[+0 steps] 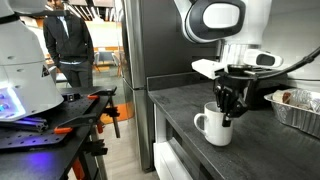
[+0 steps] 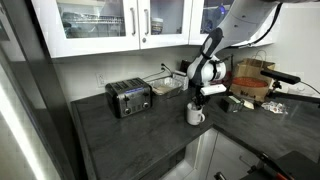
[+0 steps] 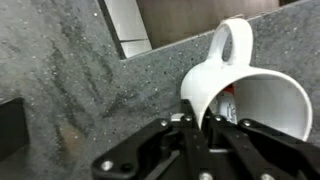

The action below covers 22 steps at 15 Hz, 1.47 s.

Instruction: Move the cup to the right on the counter

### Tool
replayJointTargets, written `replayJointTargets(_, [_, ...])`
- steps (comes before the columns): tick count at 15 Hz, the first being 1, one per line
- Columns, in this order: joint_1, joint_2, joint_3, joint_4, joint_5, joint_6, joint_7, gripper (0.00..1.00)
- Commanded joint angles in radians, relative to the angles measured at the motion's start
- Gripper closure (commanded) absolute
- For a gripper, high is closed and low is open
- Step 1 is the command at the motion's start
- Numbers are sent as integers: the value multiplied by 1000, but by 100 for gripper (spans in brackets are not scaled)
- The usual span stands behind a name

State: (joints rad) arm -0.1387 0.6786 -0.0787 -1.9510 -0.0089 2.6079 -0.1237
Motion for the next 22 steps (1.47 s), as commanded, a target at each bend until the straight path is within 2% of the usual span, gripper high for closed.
replayJointTargets(1, [-52,-5,57,-16,67,45,-11,97])
replayJointTargets(7, [-90,16,87,-20,122,66,-20,97])
replayJointTargets(8, [-91,14,88,-22,124,68,-18,64])
replayJointTargets(9, [-86,13,82,-24,120,70,-16,64])
replayJointTargets(15, [-67,-35,72,-55,107,97,-6,19])
replayJointTargets(17, [-68,-72,73,-74,109,71,-6,4])
replayJointTargets(18, [-78,-95,85,-89,119,67,-19,1])
replayJointTargets(22, [-84,-194,115,-151,150,41,-31,0])
